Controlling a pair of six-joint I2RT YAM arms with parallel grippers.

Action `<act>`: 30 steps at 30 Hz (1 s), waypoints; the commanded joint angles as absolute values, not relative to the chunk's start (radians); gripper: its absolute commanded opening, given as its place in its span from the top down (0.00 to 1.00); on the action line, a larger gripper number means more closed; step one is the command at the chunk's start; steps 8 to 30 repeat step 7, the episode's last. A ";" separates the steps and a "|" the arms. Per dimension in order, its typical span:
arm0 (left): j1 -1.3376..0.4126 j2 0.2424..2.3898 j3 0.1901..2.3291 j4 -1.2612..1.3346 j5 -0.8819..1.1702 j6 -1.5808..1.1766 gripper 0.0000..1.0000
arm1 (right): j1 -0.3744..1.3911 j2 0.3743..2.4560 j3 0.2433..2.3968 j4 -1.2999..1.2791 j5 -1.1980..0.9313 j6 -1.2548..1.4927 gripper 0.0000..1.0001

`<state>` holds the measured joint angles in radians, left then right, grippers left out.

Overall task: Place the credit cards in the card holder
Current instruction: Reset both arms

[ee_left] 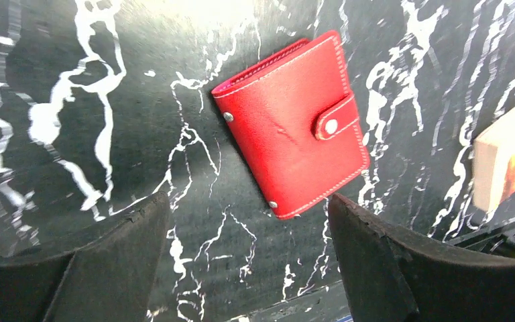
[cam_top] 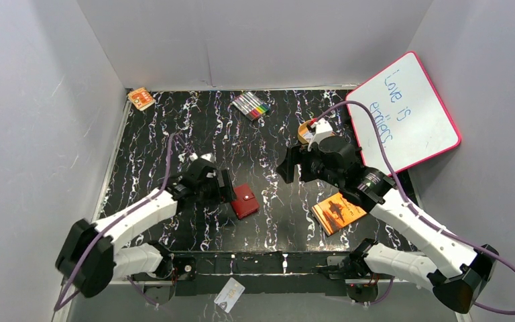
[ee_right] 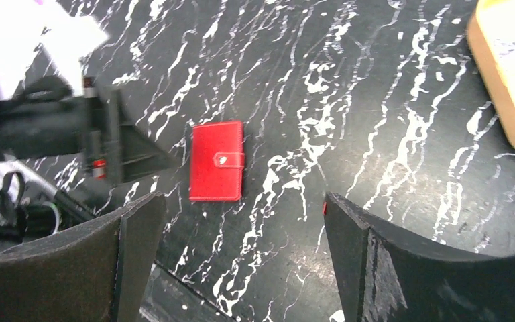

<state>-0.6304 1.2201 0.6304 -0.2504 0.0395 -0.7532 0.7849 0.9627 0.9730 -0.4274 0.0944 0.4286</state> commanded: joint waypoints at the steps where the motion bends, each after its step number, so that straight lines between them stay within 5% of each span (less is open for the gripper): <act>1: -0.629 1.031 0.714 -0.440 -0.147 -0.761 0.15 | 0.782 0.973 1.046 -0.452 0.273 0.490 0.03; 7: -0.629 0.885 0.770 -0.554 -0.255 -0.773 0.14 | 0.783 0.976 1.051 -0.460 0.353 0.515 0.01; 30: -0.629 0.885 0.770 -0.554 -0.255 -0.773 0.14 | 0.783 0.976 1.051 -0.460 0.353 0.515 0.01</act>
